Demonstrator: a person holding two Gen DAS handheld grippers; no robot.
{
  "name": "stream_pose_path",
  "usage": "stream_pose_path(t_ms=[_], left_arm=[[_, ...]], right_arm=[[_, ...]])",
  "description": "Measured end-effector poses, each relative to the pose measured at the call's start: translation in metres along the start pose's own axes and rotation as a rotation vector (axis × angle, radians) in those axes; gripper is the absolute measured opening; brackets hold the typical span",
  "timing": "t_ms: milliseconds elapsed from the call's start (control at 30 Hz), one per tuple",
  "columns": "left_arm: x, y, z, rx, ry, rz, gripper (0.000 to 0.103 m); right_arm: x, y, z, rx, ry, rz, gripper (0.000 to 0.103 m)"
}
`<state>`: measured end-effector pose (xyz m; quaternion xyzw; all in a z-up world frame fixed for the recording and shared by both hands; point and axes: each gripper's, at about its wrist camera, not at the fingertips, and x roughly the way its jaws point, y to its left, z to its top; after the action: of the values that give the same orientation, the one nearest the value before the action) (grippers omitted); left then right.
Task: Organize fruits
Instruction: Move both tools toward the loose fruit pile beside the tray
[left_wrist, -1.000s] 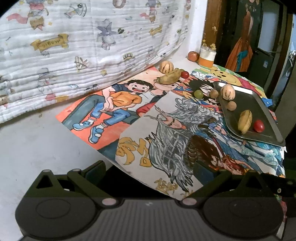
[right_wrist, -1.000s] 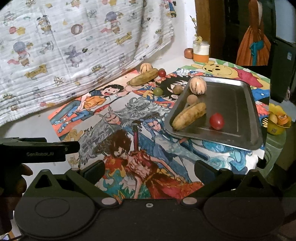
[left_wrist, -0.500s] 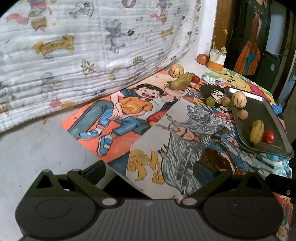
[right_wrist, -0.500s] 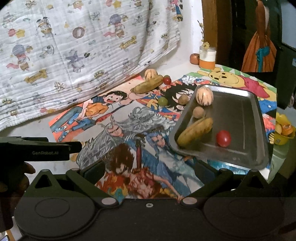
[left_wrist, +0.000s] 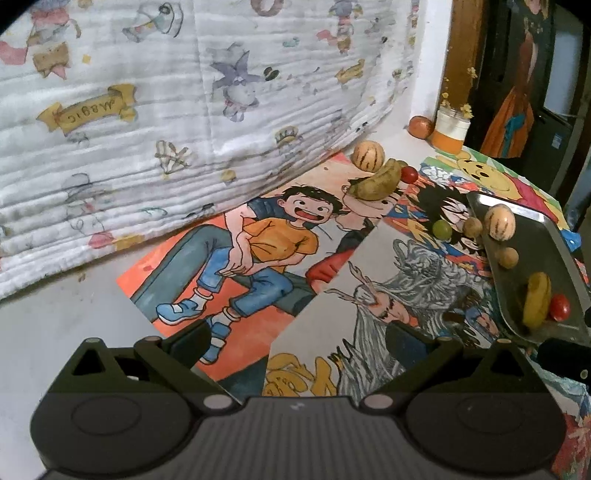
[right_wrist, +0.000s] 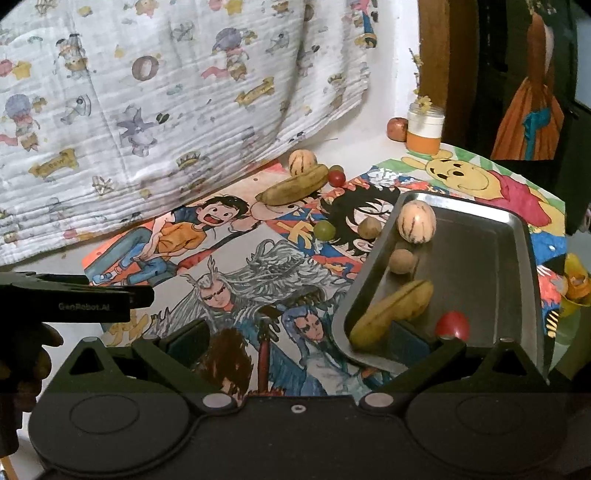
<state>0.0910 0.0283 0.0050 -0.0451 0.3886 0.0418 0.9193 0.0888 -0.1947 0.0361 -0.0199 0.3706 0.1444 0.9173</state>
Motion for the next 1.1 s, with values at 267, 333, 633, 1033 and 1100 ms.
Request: stream_pose_path(t_ms=[267,333,633,1033,1100], left_arm=[[0.015,0.005,0.004,-0.028,0.032,0.02,0.103],[0.017,0.004,0.007,-0.03,0.032,0.025,0.103],[0.034,-0.003,0.031,-0.024,0.007,0.025,0.103],[0.074,-0.014,0.056,-0.032,0.014,-0.002,0.103],[0.079,-0.017,0.06,-0.02,0.009,-0.014,0.103]], right_arm=[[0.015,0.0,0.025,-0.059,-0.004,0.036,0.102],[0.017,-0.001,0.036,-0.082,-0.017,0.041,0.102],[0.029,-0.015,0.101,-0.247,-0.06,0.063,0.102],[0.083,-0.04,0.164,-0.501,0.014,0.113,0.102],[0.095,-0.047,0.168,-0.574,0.025,0.135,0.102]])
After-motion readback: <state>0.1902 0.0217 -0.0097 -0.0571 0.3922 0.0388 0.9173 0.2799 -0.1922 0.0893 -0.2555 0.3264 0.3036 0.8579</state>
